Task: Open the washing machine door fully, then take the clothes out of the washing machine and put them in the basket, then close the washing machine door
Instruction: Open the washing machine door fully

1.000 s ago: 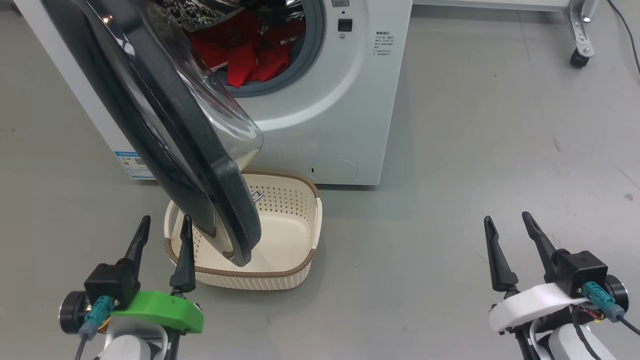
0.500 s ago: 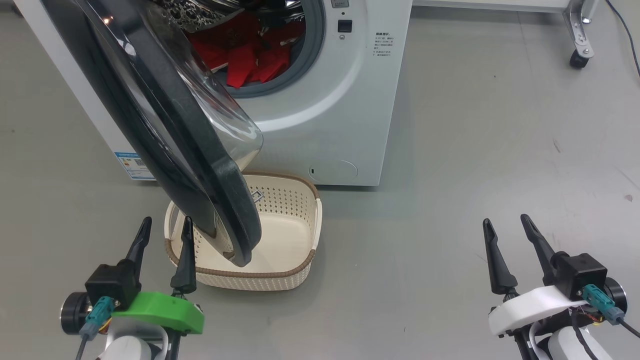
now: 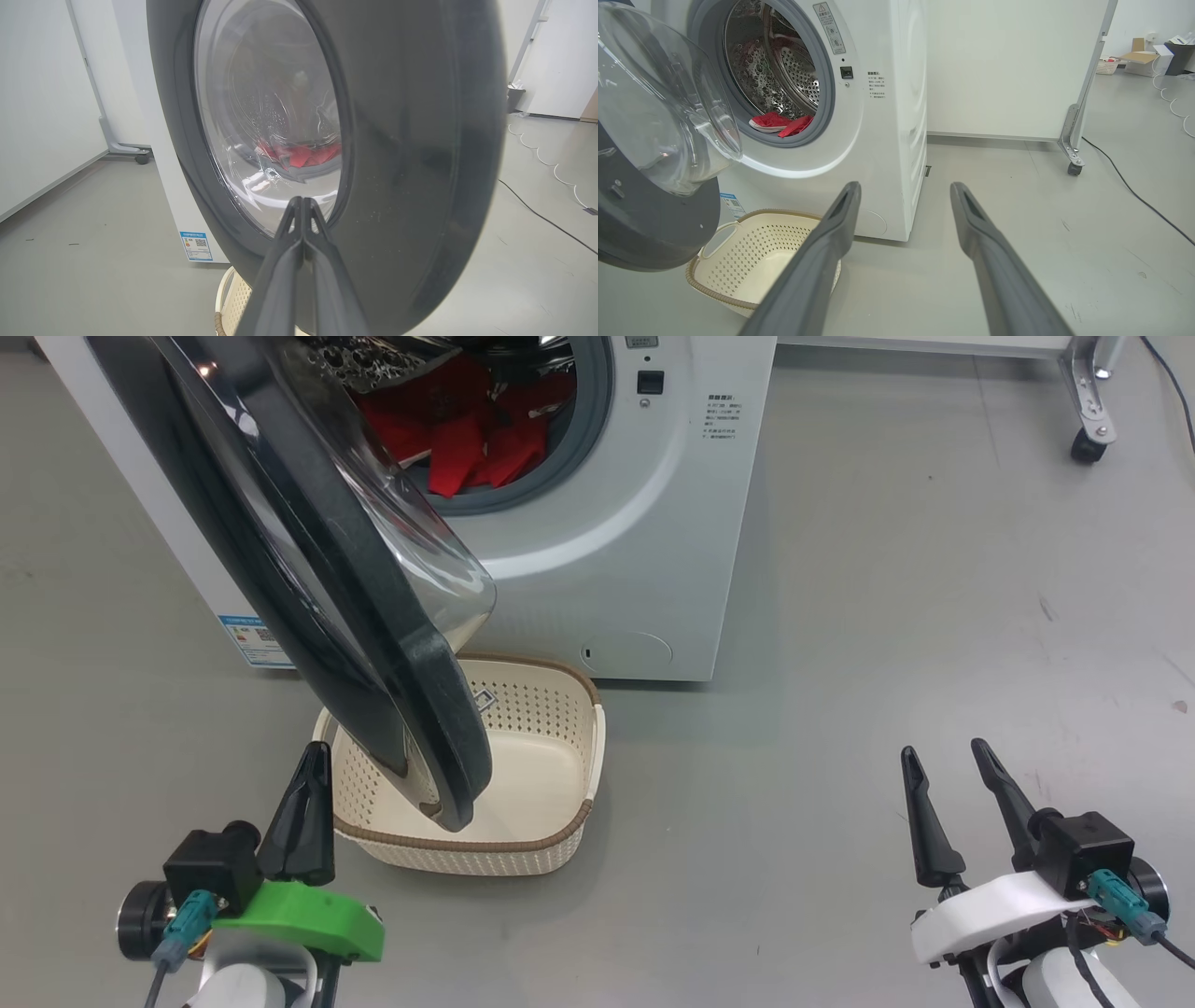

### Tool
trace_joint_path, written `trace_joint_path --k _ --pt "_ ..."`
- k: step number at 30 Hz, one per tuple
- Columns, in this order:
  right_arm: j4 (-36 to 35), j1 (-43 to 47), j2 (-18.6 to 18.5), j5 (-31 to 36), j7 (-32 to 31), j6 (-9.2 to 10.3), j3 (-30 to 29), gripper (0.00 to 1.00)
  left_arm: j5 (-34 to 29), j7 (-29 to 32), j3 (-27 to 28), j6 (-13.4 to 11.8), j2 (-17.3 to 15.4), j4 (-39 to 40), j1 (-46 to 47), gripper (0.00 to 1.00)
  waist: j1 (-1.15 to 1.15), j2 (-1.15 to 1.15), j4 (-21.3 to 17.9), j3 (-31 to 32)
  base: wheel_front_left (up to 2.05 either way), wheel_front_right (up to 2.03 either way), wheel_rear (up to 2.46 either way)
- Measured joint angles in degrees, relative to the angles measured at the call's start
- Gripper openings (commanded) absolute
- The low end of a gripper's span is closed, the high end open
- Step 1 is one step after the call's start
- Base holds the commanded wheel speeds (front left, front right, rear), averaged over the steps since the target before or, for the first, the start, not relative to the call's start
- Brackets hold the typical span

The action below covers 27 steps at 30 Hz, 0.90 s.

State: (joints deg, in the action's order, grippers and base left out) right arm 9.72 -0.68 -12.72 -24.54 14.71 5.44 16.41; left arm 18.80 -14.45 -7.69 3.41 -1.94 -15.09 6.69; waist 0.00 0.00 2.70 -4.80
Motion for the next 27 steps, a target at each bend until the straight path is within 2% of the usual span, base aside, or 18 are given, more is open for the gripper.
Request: trace_joint_path --k 15,27 --pt "0.0 0.0 1.1 0.5 0.0 -0.37 -0.9 1.00 -0.4 0.0 3.1 0.4 0.0 5.6 0.7 0.00 0.00 0.00 0.4 0.0 0.00 0.00 0.00" --pt "0.4 0.0 1.8 1.1 0.0 -1.30 -1.3 1.00 -0.8 -0.3 6.7 0.9 -0.1 14.0 9.6 0.00 0.00 0.00 0.7 0.5 0.00 0.00 0.00"
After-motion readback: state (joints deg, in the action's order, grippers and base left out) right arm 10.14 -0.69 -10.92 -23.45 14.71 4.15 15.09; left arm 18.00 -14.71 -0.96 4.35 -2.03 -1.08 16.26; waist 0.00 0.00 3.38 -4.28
